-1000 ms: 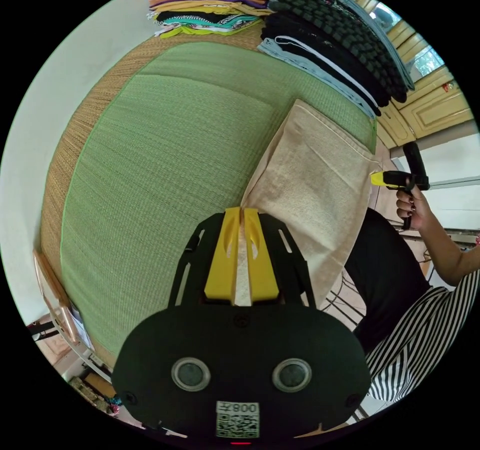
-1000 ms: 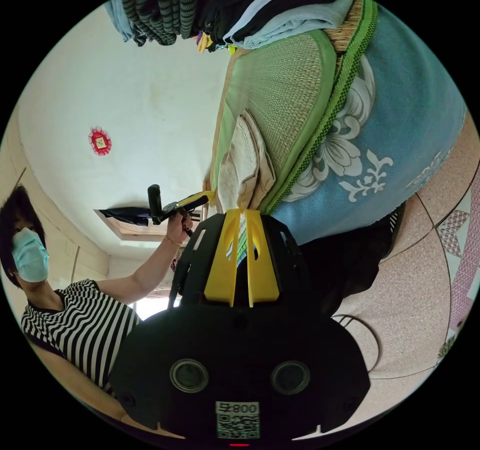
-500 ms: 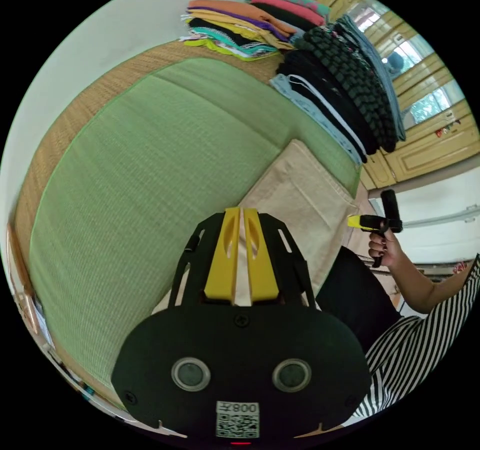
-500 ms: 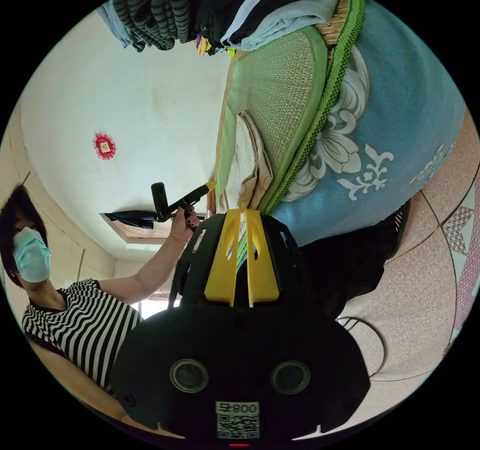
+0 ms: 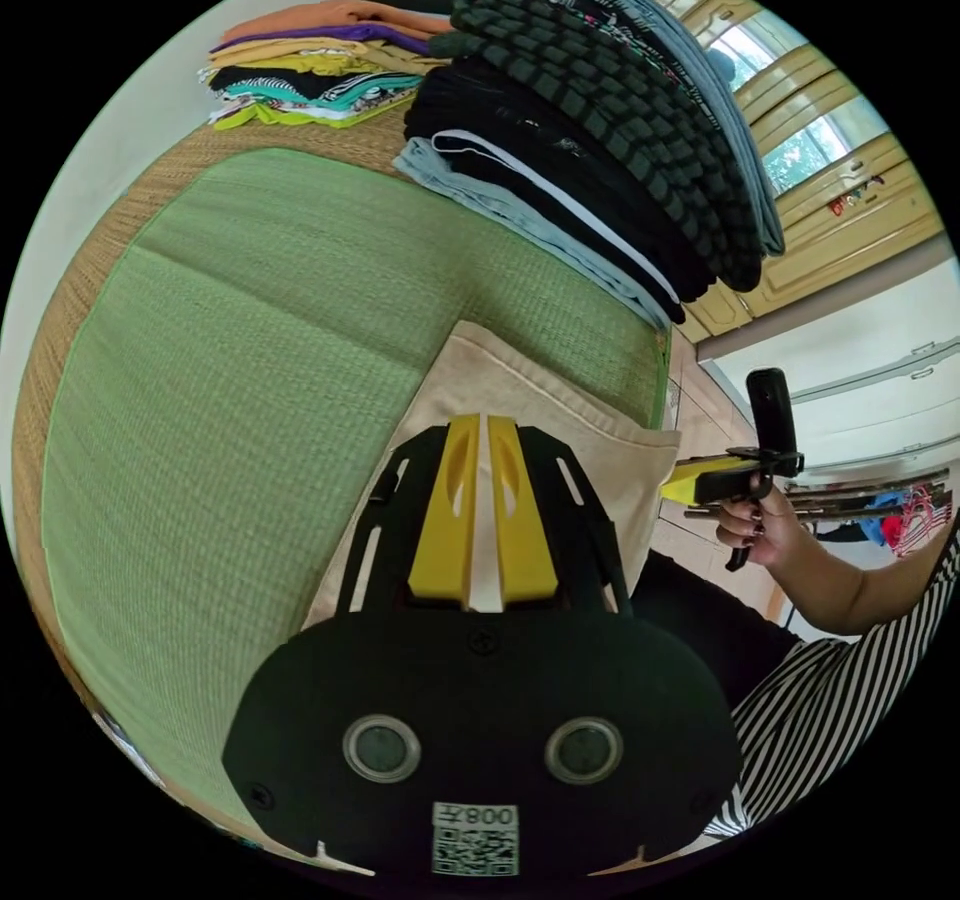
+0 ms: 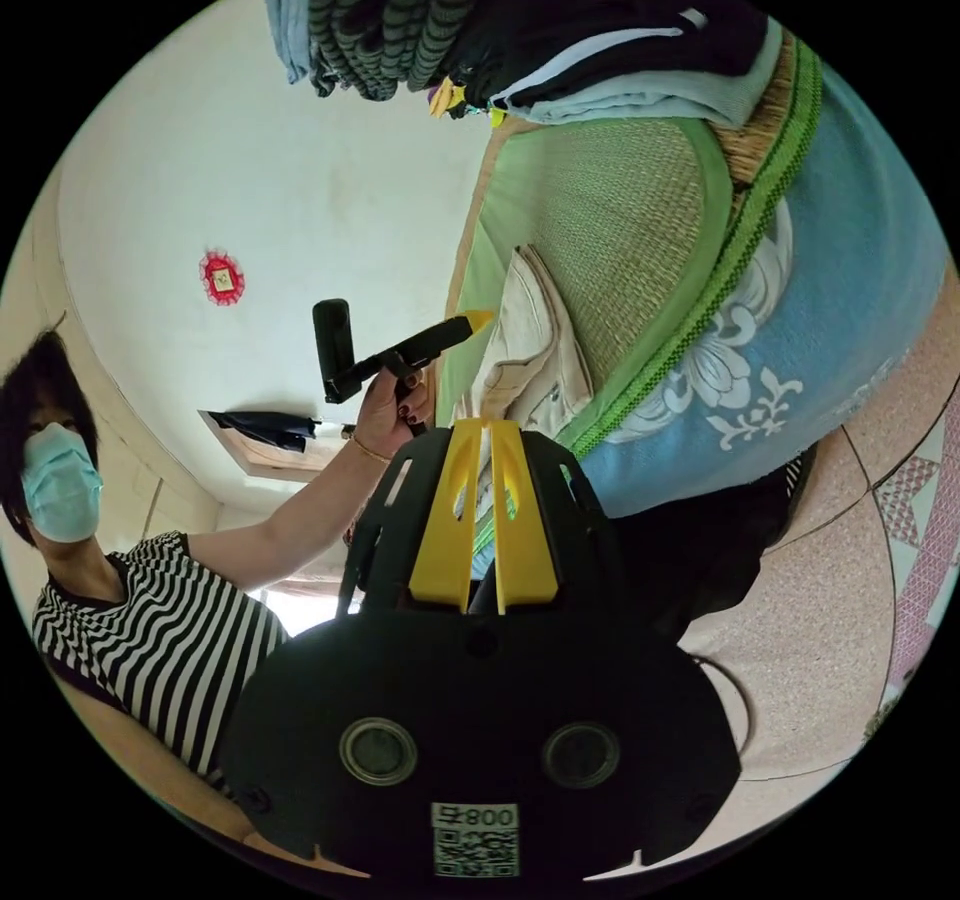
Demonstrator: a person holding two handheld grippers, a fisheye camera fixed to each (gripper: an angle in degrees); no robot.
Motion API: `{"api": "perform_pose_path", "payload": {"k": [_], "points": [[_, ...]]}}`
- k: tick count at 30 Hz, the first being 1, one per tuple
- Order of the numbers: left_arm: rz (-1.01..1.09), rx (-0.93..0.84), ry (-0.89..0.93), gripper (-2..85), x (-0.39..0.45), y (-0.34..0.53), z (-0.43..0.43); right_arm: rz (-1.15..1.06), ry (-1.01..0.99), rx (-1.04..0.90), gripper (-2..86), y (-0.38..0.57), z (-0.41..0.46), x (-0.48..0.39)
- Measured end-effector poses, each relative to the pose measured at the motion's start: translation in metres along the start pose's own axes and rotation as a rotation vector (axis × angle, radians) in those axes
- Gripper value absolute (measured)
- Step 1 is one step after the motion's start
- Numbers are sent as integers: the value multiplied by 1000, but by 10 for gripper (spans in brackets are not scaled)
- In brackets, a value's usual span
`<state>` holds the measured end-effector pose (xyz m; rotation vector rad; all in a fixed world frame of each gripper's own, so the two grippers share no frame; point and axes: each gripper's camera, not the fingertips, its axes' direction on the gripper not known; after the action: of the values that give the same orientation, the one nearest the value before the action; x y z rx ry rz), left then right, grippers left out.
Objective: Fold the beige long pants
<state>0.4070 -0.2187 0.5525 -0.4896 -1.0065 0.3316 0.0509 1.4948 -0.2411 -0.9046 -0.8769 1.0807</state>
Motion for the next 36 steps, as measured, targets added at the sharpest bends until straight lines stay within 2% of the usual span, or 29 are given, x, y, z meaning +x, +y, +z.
{"api": "perform_pose_path", "payload": {"k": [11,15,18,21,24,27,30,32,36], "points": [[5,-20,6,2,-38,12,60,79,60,45,3,-6,42,-4],[-4,-8,0,2,-50,22,75,5,127,89,1,-14,51,-39],[-16,3,0,2,-61,32,89,-114,215,41,0,-33,88,-80],[-23,4,3,2,-72,42,103,-173,444,-110,0,-52,152,-93],[-65,40,31,3,-82,66,102,-182,444,-95,0,-57,179,-106],[-125,145,58,5,-101,124,84,-214,521,-106,0,-57,210,-128],[-305,180,-26,11,-141,211,66,-314,593,-127,1,-57,248,-163],[-489,183,-130,20,-175,287,56,-397,530,-169,3,-62,293,-193],[-709,196,-188,37,-220,378,50,-518,367,-327,8,-74,398,-235]]}}
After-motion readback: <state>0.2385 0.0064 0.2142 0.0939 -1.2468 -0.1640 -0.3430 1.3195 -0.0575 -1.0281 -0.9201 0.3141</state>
